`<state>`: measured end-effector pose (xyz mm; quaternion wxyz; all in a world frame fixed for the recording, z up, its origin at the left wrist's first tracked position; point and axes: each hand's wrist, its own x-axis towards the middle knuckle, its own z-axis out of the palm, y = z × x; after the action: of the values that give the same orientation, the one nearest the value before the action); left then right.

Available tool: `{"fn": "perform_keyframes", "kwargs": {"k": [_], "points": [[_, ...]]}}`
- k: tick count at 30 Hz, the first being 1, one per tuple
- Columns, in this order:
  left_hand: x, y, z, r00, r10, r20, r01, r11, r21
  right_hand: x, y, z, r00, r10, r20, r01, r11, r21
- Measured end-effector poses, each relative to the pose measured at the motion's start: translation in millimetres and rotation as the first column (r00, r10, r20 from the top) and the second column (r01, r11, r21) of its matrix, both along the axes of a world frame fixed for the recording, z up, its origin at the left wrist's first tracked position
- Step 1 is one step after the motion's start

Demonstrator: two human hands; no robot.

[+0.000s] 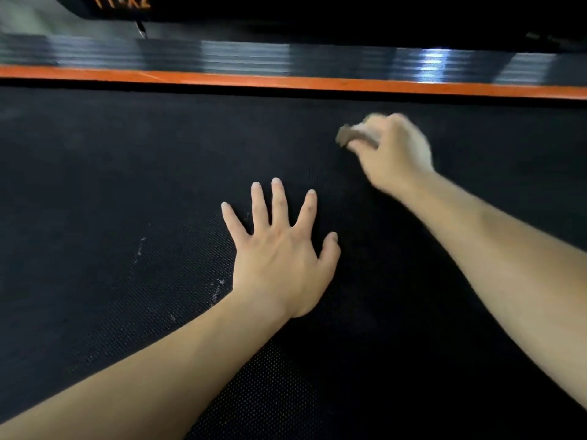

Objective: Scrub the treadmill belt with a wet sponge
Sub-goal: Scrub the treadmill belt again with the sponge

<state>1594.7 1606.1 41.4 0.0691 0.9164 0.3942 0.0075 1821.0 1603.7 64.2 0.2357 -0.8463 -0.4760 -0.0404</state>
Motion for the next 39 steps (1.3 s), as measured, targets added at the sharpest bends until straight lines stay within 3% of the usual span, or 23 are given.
{"fn": "perform_keyframes", "kwargs": {"k": [2,4,6,8,9,12,14,17,20,23,28,29,32,33,35,37,39], "points": [[1,0,0,1.0,0.0,0.005,0.0,1.0,0.004,-19,-14,-3,0.974,0.222,-0.038,-0.222,0.975,-0.018],[2,1,0,1.0,0.003,0.017,-0.003,1.0,-0.003,-6,-11,4,0.971,0.24,-0.003,-0.24,0.97,-0.032],[2,0,0,1.0,0.002,0.018,-0.003,1.0,0.003,27,10,10,0.999,0.011,0.042,-0.01,1.0,-0.02],[1,-1,-1,1.0,0.001,0.016,-0.001,1.0,0.014,48,29,10,0.971,-0.236,0.028,0.236,0.972,-0.009],[2,0,-1,1.0,-0.001,0.014,0.001,1.0,0.019,44,38,7,0.968,-0.243,0.064,0.244,0.97,0.001],[2,0,0,1.0,0.001,0.018,-0.001,1.0,0.013,3,48,-3,0.993,0.098,0.063,-0.097,0.995,-0.016],[3,1,0,1.0,-0.004,0.028,0.004,1.0,0.003,0,48,-1,0.979,0.2,0.05,-0.199,0.98,-0.018],[0,1,-2,0.999,-0.01,0.05,0.01,1.0,-0.007,32,58,10,0.995,-0.046,0.085,0.049,0.998,-0.031],[0,1,-3,0.998,-0.007,0.065,0.006,1.0,0.005,72,45,11,0.942,-0.327,0.069,0.331,0.942,-0.052],[1,1,-3,0.999,-0.013,0.051,0.013,1.0,0.004,82,22,12,0.902,-0.428,0.056,0.43,0.902,-0.034],[1,1,-2,1.0,-0.004,0.026,0.004,1.0,0.011,45,4,5,0.997,0.025,0.076,-0.02,0.997,-0.07],[2,1,-2,1.0,-0.002,0.029,0.002,1.0,0.008,53,3,9,0.993,0.019,0.115,-0.009,0.996,-0.087],[2,1,-2,1.0,-0.006,0.025,0.006,1.0,-0.007,86,1,19,0.952,-0.298,0.071,0.302,0.952,-0.044],[1,1,-2,1.0,-0.005,0.022,0.005,1.0,-0.007,84,0,17,0.941,-0.33,0.071,0.332,0.943,-0.012],[1,1,-1,1.0,-0.006,0.011,0.006,1.0,-0.003,67,-4,8,0.974,-0.192,0.124,0.194,0.981,-0.008],[1,2,0,1.0,-0.004,0.005,0.004,1.0,0.001,47,-18,3,0.997,0.028,0.078,-0.025,0.999,-0.044],[2,2,0,1.0,0.001,0.006,-0.001,1.0,-0.004,54,-33,6,0.988,0.056,0.145,-0.041,0.994,-0.1]]}}
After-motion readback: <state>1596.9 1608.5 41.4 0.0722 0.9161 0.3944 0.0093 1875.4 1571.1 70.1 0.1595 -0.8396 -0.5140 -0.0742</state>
